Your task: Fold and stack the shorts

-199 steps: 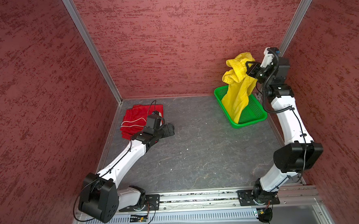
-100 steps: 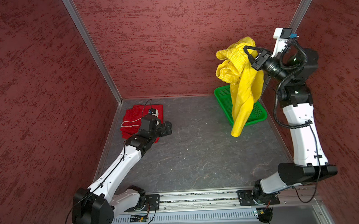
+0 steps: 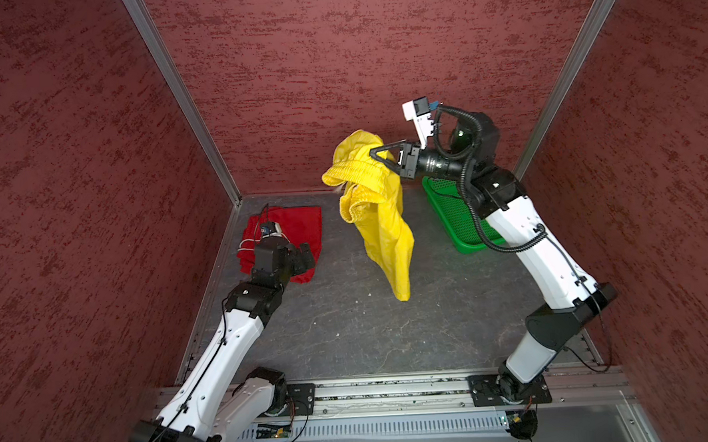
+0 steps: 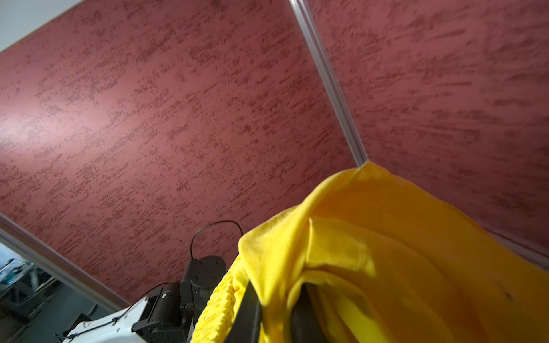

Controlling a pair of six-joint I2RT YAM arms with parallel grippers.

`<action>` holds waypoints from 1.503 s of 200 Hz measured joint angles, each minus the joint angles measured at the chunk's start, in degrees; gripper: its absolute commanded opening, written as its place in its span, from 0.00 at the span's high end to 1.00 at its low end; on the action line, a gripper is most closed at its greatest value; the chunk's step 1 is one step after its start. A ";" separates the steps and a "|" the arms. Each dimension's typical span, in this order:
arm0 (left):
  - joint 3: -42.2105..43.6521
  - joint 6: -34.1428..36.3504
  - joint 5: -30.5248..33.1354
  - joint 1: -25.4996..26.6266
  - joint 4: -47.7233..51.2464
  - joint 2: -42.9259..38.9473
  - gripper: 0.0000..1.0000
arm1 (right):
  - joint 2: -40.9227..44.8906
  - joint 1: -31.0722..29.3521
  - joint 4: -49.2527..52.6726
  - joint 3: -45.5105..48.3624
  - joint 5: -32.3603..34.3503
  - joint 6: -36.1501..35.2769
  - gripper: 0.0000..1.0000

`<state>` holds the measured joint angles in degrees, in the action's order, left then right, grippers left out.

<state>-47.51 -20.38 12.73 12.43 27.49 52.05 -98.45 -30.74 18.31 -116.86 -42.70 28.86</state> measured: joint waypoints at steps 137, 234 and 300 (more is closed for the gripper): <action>3.45 2.23 -4.81 -0.35 3.52 -0.87 0.06 | 2.05 10.05 -7.08 49.59 27.19 4.70 0.40; 4.07 1.60 -5.22 3.89 0.15 3.96 0.06 | -8.50 16.24 0.09 35.56 39.12 -9.79 0.38; 5.09 1.01 -6.73 6.14 -2.78 7.69 0.06 | -18.27 20.79 -0.28 27.93 38.91 -10.19 0.38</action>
<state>-42.41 -19.38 6.00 18.57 24.71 59.75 -116.73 -9.96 18.02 -88.92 -3.79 18.68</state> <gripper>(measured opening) 0.944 0.625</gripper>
